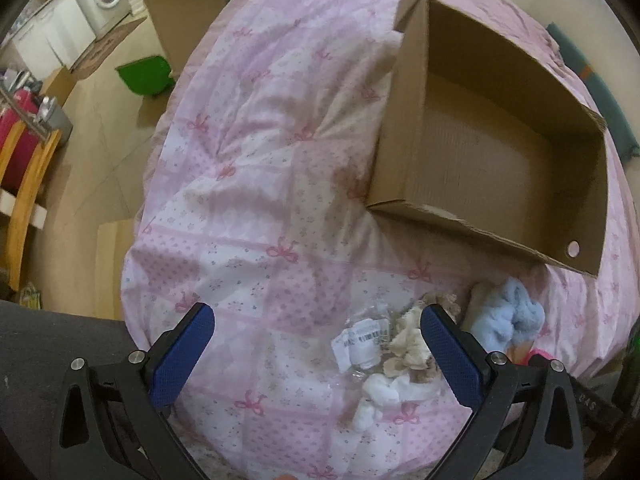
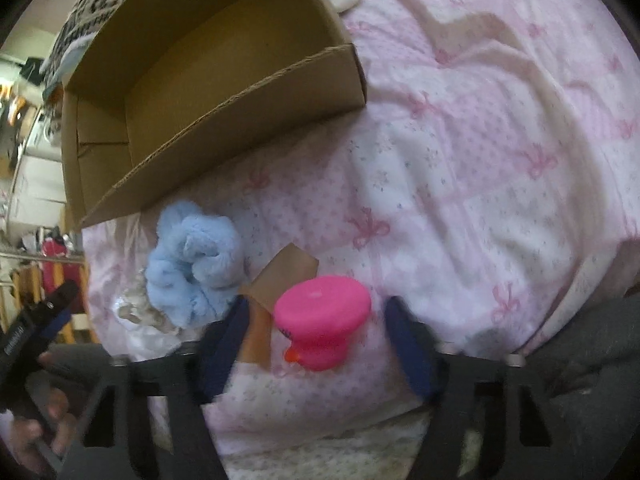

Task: Organize soft objects
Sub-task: 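Grasp the pink rubber toy with the right tool while the left tool grasps the clear bag, then carry the pink toy with the right tool while the left tool carries the bag into the box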

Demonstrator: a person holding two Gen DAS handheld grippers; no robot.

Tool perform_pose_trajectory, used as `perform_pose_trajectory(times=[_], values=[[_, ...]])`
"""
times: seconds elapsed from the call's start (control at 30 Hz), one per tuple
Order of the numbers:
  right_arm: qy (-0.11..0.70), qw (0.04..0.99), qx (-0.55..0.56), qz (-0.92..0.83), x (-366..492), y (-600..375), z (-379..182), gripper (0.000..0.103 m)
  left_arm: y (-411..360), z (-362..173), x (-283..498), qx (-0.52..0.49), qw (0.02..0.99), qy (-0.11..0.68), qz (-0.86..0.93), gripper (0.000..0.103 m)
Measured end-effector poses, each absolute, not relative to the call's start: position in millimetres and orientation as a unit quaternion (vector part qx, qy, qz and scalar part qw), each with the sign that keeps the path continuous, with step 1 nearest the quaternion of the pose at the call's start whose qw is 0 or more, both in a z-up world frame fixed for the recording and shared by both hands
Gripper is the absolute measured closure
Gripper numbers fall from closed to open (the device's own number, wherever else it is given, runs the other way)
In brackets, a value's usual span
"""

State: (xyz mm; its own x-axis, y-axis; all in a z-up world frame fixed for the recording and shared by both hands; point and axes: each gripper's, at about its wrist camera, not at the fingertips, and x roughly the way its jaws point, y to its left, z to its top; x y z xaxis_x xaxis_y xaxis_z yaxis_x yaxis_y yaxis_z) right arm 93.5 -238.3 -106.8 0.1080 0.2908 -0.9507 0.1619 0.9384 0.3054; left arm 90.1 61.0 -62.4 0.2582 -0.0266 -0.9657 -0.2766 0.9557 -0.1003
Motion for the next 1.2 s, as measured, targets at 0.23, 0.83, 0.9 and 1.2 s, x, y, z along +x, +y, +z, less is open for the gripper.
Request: perform_pose_trajectory(times=[0.23, 0.83, 0.9, 1.2], values=[[0.593, 0.776, 0.202, 0.07, 86, -243, -74, 0.052, 65, -92, 91, -0.159, 0.747, 0.642, 0.061, 0.04], [0.572, 0.785, 0.214, 0.103, 87, -242, -66, 0.052, 46, -127, 100, -0.176, 0.709, 0.682, 0.024, 0.087], [0.572, 0.784, 0.215, 0.104, 88, -241, -66, 0.052, 46, -120, 99, -0.172, 0.717, 0.675, 0.022, 0.095], [0.569, 0.789, 0.205, 0.111, 85, -237, -64, 0.052, 73, -79, 83, -0.158, 0.767, 0.619, 0.067, 0.097]])
